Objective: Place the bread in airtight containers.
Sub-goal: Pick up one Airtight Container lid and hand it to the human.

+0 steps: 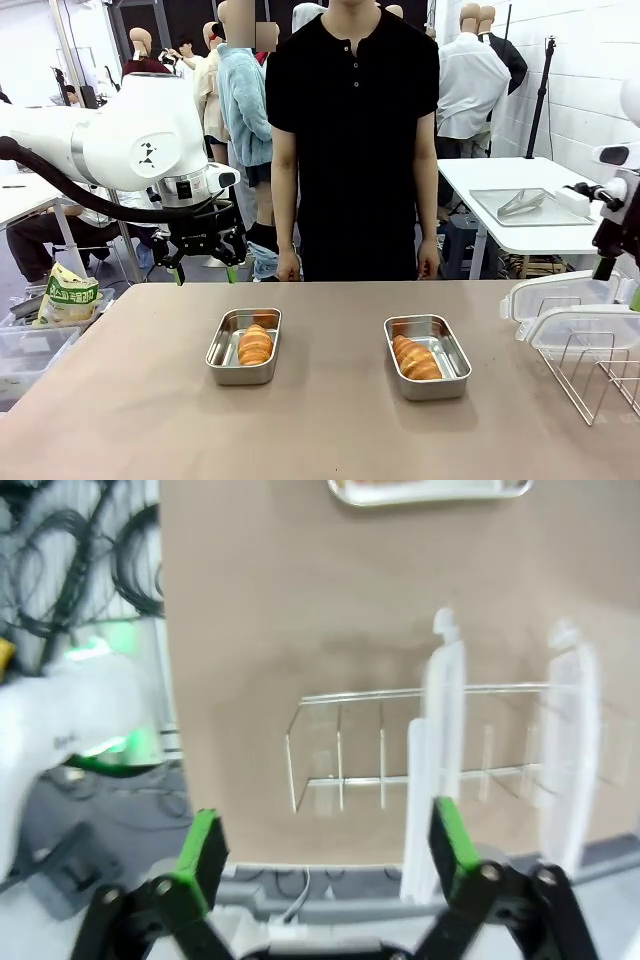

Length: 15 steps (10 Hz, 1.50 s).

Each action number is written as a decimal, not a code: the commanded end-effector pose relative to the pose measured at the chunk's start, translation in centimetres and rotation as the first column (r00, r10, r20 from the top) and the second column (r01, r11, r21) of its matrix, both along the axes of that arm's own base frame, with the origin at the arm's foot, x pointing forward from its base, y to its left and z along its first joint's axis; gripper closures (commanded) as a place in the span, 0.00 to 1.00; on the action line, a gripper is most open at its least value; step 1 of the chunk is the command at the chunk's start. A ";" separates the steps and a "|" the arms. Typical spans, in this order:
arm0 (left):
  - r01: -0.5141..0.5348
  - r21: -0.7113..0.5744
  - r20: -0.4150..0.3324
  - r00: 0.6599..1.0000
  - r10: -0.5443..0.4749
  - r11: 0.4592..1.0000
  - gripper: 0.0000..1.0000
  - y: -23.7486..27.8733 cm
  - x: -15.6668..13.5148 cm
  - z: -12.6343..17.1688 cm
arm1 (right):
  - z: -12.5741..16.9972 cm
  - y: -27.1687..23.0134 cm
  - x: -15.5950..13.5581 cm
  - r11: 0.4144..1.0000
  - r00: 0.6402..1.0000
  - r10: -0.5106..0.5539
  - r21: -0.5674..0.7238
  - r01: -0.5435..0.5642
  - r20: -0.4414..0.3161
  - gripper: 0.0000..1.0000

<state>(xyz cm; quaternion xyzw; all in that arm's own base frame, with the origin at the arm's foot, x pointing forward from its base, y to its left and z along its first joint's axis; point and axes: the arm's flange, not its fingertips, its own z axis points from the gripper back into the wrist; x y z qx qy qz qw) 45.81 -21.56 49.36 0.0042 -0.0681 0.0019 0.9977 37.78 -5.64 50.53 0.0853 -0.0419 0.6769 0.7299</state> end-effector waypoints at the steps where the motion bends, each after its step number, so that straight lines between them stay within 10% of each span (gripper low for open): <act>1: -0.001 0.001 0.003 1.000 0.001 1.000 0.00 0.1 0.0 0.1 | -1.5 -1.1 -0.3 0.999 0.995 -0.001 0.054 -0.004 0.100 0.00; 15: -0.001 0.001 0.003 1.000 0.001 1.000 0.00 0.1 0.0 0.1 | -7.1 -0.8 2.9 1.000 0.996 0.001 -0.031 0.001 0.090 0.00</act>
